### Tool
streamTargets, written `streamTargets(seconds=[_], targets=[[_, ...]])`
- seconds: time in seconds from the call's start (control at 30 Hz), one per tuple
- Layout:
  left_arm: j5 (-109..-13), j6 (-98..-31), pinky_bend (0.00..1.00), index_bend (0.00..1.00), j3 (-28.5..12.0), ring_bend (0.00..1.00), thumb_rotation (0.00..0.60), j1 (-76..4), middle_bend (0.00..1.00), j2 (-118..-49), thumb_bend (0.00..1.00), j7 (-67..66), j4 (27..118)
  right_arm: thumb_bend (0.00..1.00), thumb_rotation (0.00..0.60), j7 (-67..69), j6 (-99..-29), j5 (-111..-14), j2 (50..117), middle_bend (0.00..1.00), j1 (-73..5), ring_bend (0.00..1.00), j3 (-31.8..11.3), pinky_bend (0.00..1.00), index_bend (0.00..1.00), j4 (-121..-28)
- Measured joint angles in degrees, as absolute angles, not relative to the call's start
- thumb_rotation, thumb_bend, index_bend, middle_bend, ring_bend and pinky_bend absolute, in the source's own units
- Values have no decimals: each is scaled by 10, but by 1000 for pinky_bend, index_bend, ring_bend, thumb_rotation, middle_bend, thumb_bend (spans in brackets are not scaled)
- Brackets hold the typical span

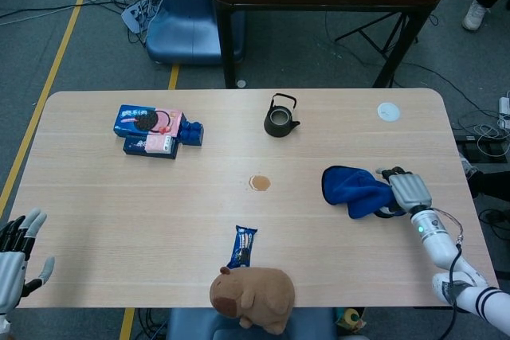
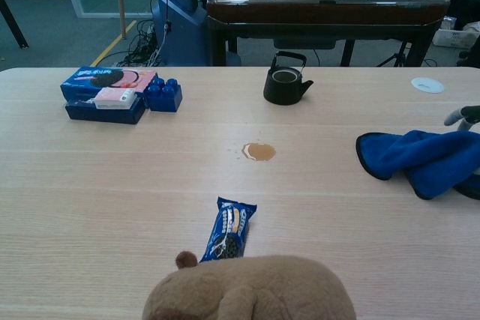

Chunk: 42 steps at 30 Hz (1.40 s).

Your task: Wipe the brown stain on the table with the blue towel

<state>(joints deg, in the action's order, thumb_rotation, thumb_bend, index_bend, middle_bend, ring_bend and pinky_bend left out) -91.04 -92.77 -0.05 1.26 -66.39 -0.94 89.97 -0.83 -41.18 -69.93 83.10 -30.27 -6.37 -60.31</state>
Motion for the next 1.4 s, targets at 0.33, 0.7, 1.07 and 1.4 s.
streamTargets(seconds=[0.33,0.7,1.07,1.4], targets=[[-909,-930,49,71,-1,40,600,14,47,-662,358,-6,898,727,600,42,-417,-738,879,623,-329,590,-63,818,789,-547],[-910,-929,48,71,-2,40,600,13,47,-659,358,-2,895,756,600,100,-514,-798,846,658,-352,634,-96,866,818,-654],[-910,-934,49,71,0,40,600,17,47,-659,358,10,886,756,600,43,-515,-790,855,660,-431,652,-152,884,818,-748],[-909,-944,49,71,1,40,600,25,47,-657,358,23,878,756,600,-23,-466,-753,941,660,-504,652,-161,884,818,-707]])
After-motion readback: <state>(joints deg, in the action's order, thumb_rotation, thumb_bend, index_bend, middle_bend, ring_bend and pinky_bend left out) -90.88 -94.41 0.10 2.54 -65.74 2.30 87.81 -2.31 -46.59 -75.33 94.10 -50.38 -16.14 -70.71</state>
